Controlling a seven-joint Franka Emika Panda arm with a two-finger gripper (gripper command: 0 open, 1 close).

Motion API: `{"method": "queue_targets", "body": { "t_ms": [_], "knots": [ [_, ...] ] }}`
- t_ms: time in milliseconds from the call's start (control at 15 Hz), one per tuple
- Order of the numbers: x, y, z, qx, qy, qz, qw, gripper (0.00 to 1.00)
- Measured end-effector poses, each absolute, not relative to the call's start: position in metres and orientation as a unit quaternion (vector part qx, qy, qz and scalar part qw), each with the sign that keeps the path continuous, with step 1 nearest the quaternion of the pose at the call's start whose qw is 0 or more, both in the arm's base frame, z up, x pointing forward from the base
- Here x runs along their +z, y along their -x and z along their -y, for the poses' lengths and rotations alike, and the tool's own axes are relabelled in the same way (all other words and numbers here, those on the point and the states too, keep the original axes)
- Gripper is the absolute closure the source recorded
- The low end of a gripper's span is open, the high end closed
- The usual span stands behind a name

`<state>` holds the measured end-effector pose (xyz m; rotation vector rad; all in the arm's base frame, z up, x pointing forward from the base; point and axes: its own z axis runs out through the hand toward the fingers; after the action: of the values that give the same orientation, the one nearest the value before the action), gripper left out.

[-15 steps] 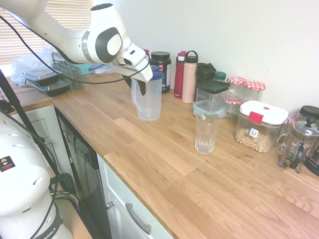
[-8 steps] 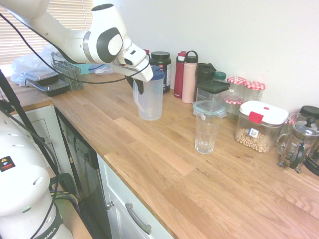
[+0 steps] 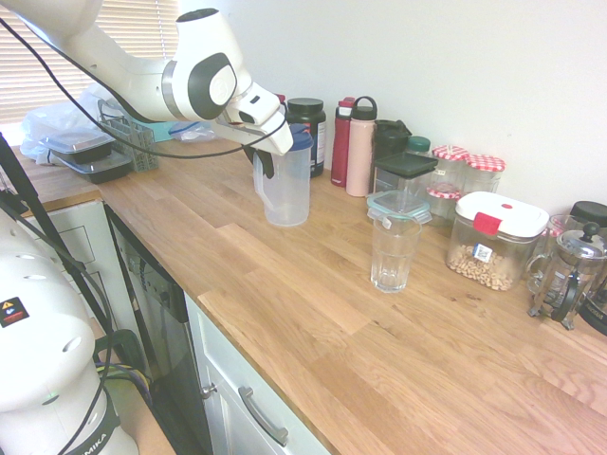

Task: Pour me some water

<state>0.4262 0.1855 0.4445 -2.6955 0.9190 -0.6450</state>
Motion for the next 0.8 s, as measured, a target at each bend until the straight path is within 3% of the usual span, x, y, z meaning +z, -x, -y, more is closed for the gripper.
{"method": "queue_targets", "body": {
  "t_ms": [400,800],
  "knots": [
    [0.478,-0.377,-0.148,-0.237,0.912,-0.321,0.091,1.00],
    [0.516,-0.311,-0.039,-0.206,0.922,-0.314,0.091,1.00]
  ]
}}
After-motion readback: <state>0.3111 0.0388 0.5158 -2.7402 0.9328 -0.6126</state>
